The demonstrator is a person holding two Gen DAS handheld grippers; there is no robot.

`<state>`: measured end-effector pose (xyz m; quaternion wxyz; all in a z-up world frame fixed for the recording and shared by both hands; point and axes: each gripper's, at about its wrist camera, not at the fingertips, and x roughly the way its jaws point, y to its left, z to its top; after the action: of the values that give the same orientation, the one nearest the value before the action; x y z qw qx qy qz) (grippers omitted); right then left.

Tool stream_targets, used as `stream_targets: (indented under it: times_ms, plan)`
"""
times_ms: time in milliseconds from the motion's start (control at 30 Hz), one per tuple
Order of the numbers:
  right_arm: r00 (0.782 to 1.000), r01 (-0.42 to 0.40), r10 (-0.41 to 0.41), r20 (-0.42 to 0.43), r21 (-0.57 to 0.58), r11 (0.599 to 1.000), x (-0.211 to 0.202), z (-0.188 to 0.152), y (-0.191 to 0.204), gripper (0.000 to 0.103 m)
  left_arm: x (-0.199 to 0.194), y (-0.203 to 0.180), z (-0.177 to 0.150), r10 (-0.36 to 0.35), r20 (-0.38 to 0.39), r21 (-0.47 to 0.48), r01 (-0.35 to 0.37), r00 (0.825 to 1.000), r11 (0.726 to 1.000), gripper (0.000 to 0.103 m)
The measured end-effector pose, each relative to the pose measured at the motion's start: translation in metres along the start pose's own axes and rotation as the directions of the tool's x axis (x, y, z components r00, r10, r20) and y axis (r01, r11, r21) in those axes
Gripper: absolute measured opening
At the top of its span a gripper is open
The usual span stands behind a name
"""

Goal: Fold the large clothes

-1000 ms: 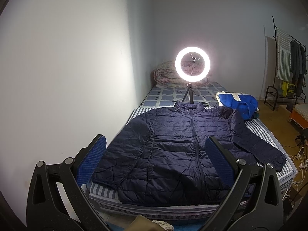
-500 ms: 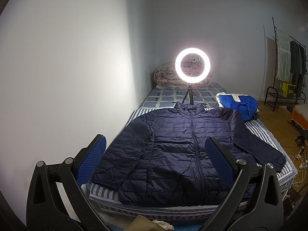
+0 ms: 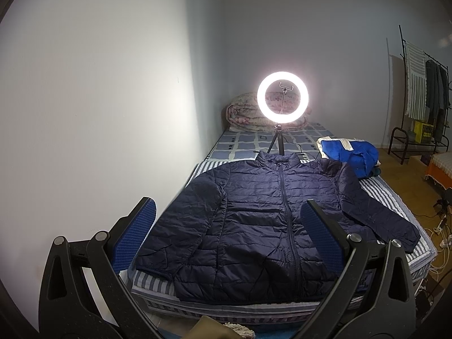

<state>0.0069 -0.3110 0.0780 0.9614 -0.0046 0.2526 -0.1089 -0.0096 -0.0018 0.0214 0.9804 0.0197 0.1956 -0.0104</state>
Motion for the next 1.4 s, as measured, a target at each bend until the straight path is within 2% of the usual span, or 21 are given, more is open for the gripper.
stream_targets:
  times_ms: [433, 700, 833, 1033, 1167, 1233, 1333, 1400]
  plan:
    - [1.0, -0.009, 0.009, 0.004, -0.012, 1.0, -0.001, 0.003, 0.008, 0.103, -0.002, -0.001, -0.001, -0.001, 0.002, 0.002, 0.001, 1.0, 1.0, 0.103]
    - [1.0, -0.018, 0.019, 0.019, -0.035, 0.999, -0.003, 0.012, 0.025, 0.103, 0.001, 0.007, 0.004, -0.007, 0.0, -0.001, 0.007, 1.0, 1.0, 0.103]
    - [0.998, -0.049, 0.05, 0.024, -0.054, 0.997, 0.003, 0.021, 0.038, 0.103, -0.001, 0.019, 0.007, 0.012, 0.005, 0.001, -0.012, 1.0, 1.0, 0.103]
    - [0.987, -0.149, 0.156, 0.047, -0.136, 0.979, 0.022, 0.04, 0.075, 0.103, -0.006, 0.053, 0.001, 0.043, 0.007, -0.022, -0.043, 0.999, 0.999, 0.103]
    - [0.963, -0.249, 0.264, 0.046, -0.205, 0.947, 0.047, 0.057, 0.115, 0.103, -0.014, 0.074, -0.015, 0.097, -0.018, -0.034, -0.097, 0.995, 0.995, 0.103]
    - [0.943, -0.31, 0.329, 0.046, -0.23, 0.922, 0.061, 0.063, 0.138, 0.103, -0.02, 0.085, -0.024, 0.142, -0.024, -0.039, -0.143, 0.99, 0.989, 0.103]
    - [0.883, -0.432, 0.466, 0.059, -0.291, 0.854, 0.08, 0.065, 0.177, 0.103, -0.028, 0.099, -0.039, 0.194, -0.041, -0.06, -0.196, 0.98, 0.979, 0.103]
    - [0.829, -0.522, 0.559, 0.011, -0.34, 0.782, 0.093, 0.06, 0.209, 0.102, -0.032, 0.105, -0.049, 0.207, -0.062, -0.081, -0.212, 0.976, 0.974, 0.103]
